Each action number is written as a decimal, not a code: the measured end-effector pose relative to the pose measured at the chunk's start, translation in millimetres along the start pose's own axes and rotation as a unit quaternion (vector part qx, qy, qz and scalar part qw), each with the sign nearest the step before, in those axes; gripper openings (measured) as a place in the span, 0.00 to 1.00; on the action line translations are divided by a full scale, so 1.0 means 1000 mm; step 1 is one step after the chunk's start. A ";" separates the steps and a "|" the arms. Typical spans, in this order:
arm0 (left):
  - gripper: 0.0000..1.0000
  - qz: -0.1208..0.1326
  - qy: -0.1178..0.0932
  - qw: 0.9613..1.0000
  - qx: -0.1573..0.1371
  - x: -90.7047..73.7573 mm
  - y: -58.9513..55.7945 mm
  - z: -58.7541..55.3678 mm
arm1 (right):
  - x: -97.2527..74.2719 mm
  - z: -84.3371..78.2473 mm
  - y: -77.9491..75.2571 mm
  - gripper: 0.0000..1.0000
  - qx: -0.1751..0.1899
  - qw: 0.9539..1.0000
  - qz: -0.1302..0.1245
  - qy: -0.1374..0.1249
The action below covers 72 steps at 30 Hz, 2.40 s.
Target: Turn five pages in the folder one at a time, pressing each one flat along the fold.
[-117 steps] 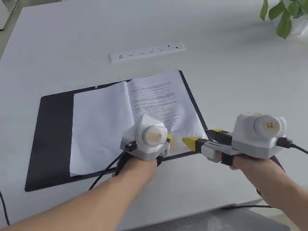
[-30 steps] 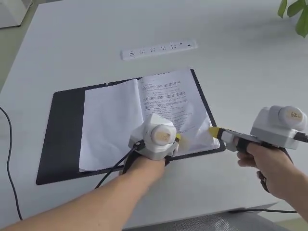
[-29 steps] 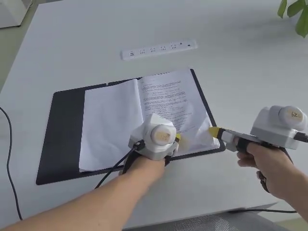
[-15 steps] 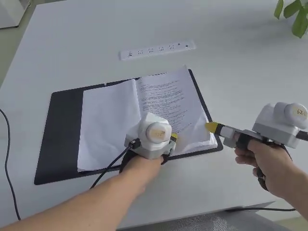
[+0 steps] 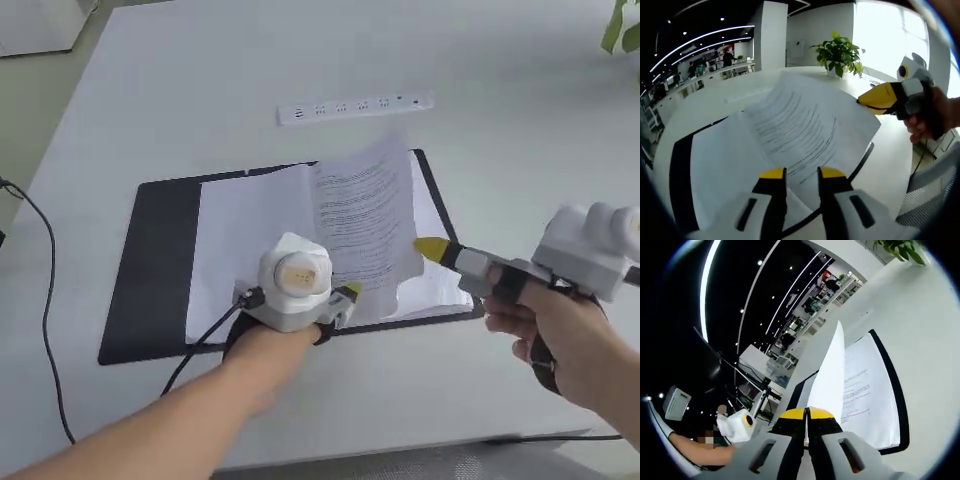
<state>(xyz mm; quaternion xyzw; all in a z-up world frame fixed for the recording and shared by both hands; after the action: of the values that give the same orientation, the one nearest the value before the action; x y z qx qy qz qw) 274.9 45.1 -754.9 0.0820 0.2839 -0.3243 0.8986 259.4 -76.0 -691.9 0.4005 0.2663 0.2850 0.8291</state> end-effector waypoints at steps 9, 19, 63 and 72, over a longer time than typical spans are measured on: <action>0.25 0.027 -0.024 0.999 -0.011 -0.039 0.029 0.001 | 0.027 -0.016 0.038 0.00 -0.014 0.999 0.043 0.023; 0.25 0.061 -0.042 0.997 -0.024 -0.085 0.063 -0.005 | 0.063 -0.041 0.072 0.00 -0.025 0.996 0.072 0.053; 0.21 0.127 -0.035 0.987 -0.091 -0.181 0.126 -0.080 | 0.190 -0.157 0.068 0.00 -0.024 0.983 0.005 0.182; 0.21 0.124 -0.028 0.988 -0.092 -0.176 0.125 -0.085 | 0.203 -0.165 0.057 0.00 -0.026 0.983 -0.006 0.184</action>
<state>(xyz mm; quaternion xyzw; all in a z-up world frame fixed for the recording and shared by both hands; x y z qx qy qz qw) 204.0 265.0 -730.8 0.0242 0.2753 -0.1849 0.9431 275.1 177.3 -777.4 0.3179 0.4089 0.3557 0.7780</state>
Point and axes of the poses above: the centre of the closed fingertips' face, and the gripper's own axes: x roughly forward along the fingers, y roughly to its left, z roughly out of its top, the point moved 4 cm from there along -x, roughly backward along the fingers, and after that the axes turned 3 degrees about x, right-handed, at the moved point
